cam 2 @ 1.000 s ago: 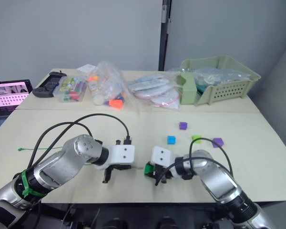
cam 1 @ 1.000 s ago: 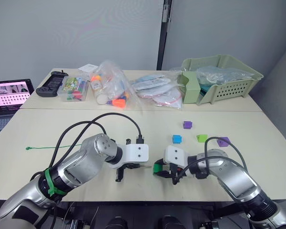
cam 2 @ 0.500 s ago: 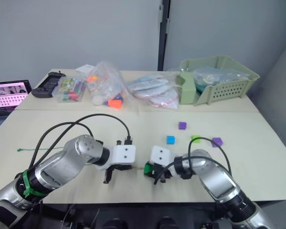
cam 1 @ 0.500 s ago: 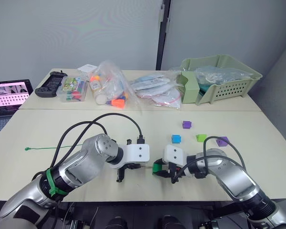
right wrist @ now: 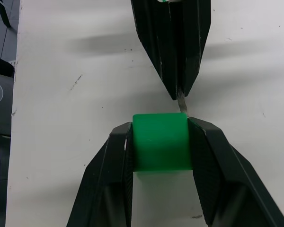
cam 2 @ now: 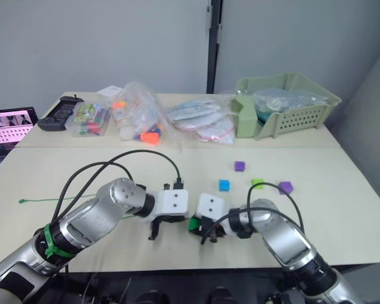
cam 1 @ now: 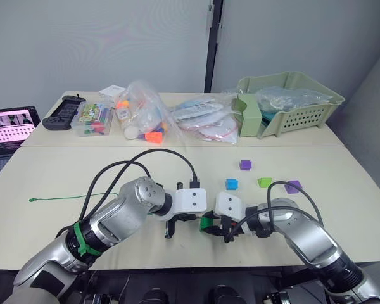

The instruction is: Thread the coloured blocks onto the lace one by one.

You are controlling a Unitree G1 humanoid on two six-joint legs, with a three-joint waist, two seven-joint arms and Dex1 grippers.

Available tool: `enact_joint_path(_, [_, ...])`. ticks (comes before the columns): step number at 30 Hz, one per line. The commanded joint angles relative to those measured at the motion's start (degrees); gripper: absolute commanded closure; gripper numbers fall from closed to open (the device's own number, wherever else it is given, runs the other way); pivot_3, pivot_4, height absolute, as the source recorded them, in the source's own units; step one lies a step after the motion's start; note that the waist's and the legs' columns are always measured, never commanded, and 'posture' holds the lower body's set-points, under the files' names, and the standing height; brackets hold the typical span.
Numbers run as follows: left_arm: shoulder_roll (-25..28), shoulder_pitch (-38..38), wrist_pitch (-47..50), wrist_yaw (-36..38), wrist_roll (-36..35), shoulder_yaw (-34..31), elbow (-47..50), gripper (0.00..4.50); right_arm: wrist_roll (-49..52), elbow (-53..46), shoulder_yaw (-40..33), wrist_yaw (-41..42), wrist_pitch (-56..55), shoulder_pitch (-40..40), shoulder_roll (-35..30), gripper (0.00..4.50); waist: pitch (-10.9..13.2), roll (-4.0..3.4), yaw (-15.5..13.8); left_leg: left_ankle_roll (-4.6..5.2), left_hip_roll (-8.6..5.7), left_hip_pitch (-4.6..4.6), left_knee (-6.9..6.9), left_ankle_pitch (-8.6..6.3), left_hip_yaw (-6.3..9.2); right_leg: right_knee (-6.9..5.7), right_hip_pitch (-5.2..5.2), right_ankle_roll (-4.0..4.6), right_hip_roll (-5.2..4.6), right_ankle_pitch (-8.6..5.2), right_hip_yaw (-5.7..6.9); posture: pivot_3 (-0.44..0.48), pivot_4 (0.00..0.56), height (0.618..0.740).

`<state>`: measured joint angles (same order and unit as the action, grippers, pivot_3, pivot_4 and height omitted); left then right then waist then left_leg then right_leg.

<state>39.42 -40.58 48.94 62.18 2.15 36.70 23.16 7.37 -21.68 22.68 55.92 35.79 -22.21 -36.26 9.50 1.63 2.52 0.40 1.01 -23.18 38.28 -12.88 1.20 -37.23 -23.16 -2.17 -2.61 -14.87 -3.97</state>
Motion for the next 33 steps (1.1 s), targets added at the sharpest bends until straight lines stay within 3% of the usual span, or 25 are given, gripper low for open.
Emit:
enact_joint_path(1, [2.44, -0.45, 0.83, 1.79, -0.42, -0.48, 3.20, 4.50, -1.57, 0.94, 0.38, -1.46, 0.27, 0.34, -0.57, 3.35, 0.00, 0.00, -0.05, 0.00, 0.00, 0.00, 0.00, 0.00, 0.00, 0.00, 0.01, 0.00, 0.00, 0.00, 0.00, 0.000, 0.150, 0.740])
enact_joint_path(6, [5.77, 0.63, 2.82, 2.26, -1.53, -2.22, 5.51, 4.50, -1.55, 1.14, -0.15, -1.42, -0.36, 0.73, -1.32, 3.35, 0.00, 0.00, -0.22, 0.00, -0.01, -0.01, 0.00, 0.00, 0.00, 0.01, 0.02, 0.00, -0.01, 0.00, 0.00, 0.000, 0.150, 0.740])
enact_joint_path(16, [5.59, 0.84, 4.73, 1.37, -2.97, -1.50, 7.35, 4.50, -1.61, 1.30, 0.64, -1.61, -0.25, 0.16, -0.56, 3.35, 0.00, 0.00, -0.28, 0.00, -0.01, 0.00, 0.04, 0.00, -0.01, 0.02, 0.04, -0.01, -0.01, -0.01, 0.00, 0.000, 0.150, 0.740])
enact_joint_path(28, [3.73, 0.17, 2.43, -0.07, -2.34, -1.34, 6.03, 4.50, -1.27, 0.70, 1.12, -1.65, 0.10, 0.35, -0.21, 3.35, 0.00, 0.00, -0.17, 0.00, 0.00, 0.00, 0.03, 0.00, 0.00, 0.01, 0.03, 0.00, 0.01, 0.00, 0.00, 0.000, 0.150, 0.740])
enact_joint_path(33, [-0.37, 1.04, 1.76, -1.22, -3.80, -1.36, 3.82, 4.50, -1.09, 0.89, 1.08, -1.77, 0.41, -0.23, 0.15, 3.35, 0.00, 0.00, -0.24, 0.00, -0.01, 0.00, 0.03, 0.00, 0.00, 0.01, 0.03, 0.00, 0.01, 0.00, 0.00, 0.000, 0.150, 0.740])
